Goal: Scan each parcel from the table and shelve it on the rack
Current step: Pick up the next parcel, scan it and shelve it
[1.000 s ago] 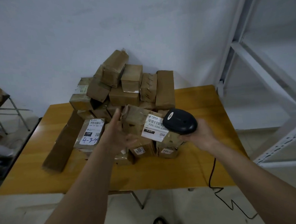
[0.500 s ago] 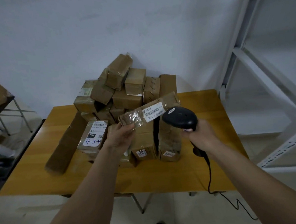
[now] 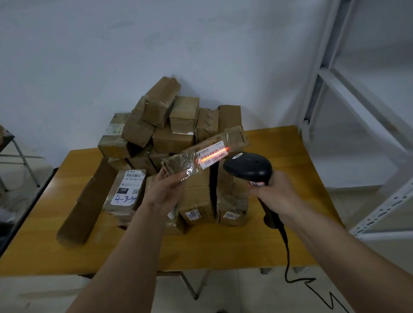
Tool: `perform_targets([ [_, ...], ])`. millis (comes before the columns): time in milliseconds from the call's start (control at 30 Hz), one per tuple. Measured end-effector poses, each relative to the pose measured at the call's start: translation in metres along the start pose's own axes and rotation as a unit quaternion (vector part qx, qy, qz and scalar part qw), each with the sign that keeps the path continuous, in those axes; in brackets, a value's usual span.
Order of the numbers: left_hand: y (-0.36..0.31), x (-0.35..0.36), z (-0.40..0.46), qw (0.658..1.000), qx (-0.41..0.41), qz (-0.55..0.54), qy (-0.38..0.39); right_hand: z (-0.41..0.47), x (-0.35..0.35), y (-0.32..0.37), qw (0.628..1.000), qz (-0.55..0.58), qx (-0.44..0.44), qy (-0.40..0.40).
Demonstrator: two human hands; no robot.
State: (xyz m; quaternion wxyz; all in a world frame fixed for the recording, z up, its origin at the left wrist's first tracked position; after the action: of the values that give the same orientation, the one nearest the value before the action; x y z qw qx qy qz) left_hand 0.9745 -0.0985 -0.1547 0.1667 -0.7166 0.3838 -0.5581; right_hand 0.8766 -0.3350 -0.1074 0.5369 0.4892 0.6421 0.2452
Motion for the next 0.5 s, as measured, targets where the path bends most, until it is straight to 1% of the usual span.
perform_targets([
  [133,0.004,-0.001,0.002,1.000,-0.001,-0.016,-0.011,-0.001,-0.003,-0.001,1.000,0.015,-0.003,0.001],
  [300,0.011,0.007,0.003,1.000,-0.015,-0.016,0.009,-0.001,-0.005,-0.006,1.000,0.020,0.000,-0.003],
  [433,0.022,0.023,0.002,0.999,-0.038,0.031,0.021,-0.005,-0.014,-0.015,0.999,0.048,0.007,-0.022],
  [500,0.031,0.034,0.003,0.995,-0.053,0.081,0.019,-0.009,-0.022,-0.022,0.998,0.053,0.014,-0.031],
])
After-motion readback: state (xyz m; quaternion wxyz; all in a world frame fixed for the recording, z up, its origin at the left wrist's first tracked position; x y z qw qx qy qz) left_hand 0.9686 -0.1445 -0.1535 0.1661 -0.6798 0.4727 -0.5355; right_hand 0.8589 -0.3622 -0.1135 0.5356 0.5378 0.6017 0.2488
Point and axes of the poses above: each hand's wrist, its own z-axis towards the middle knuckle, its own x-axis out of the palm, y = z × x, the point moved 10 cm from there along z, towards the middle knuckle, and after that the axes turned 14 degrees about -z, right-handed, at the moved point
